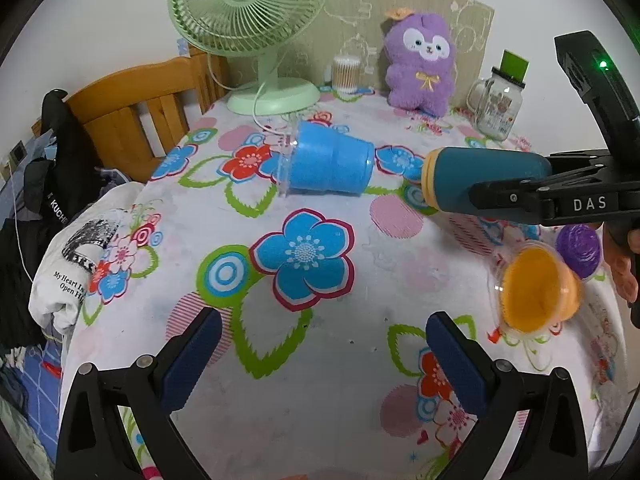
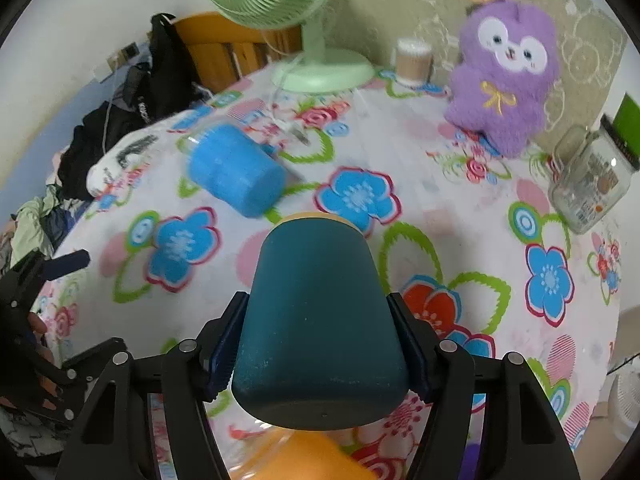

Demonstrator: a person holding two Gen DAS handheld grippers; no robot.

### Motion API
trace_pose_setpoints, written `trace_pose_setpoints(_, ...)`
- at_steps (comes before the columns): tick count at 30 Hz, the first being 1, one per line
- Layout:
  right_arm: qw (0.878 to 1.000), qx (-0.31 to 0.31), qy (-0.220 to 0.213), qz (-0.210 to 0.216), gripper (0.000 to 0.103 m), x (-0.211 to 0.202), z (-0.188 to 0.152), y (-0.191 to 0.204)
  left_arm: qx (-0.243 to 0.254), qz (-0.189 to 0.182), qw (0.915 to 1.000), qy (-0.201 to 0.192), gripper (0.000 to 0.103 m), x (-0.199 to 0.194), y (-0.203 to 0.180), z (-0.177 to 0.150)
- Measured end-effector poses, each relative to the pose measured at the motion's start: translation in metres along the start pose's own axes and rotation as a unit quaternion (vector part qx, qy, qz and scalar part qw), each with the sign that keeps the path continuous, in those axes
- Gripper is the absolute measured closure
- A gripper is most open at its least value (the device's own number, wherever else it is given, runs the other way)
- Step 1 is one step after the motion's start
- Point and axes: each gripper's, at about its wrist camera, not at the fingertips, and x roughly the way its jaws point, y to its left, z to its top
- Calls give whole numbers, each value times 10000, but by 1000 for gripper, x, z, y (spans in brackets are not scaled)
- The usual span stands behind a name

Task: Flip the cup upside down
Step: 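Lift the teal cup with the right gripper and carry it toward the left tool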

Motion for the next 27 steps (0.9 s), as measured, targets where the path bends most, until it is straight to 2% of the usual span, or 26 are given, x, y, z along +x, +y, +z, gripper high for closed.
trace_pose_setpoints(6,9983,-68,-409,407,33,-37,-13,37,-72,-65,9998,-153,0,-25,9,-10)
trace_pose_setpoints(12,9966,22,-728,385,33,-57,-56,70,-126,-149,9994,-283,0,-55,19,-34)
trace_pose_setpoints(15,9973,81,-710,190,33,-50,-81,79,-174,-225,9992,-272,0,-67,23,-48)
trace_pose_setpoints(18,9967,306,-708,246,33,-42,-105,85,-115,-261,9992,-271,0,-76,20,-61)
trace_pose_setpoints(20,9960,469,-671,356,33,-35,-119,87,-27,-265,9993,-251,0,-78,16,-67)
trace_pose_setpoints(27,9968,568,-495,284,33,-27,-166,84,481,-407,9979,-169,0,-79,-5,-90)
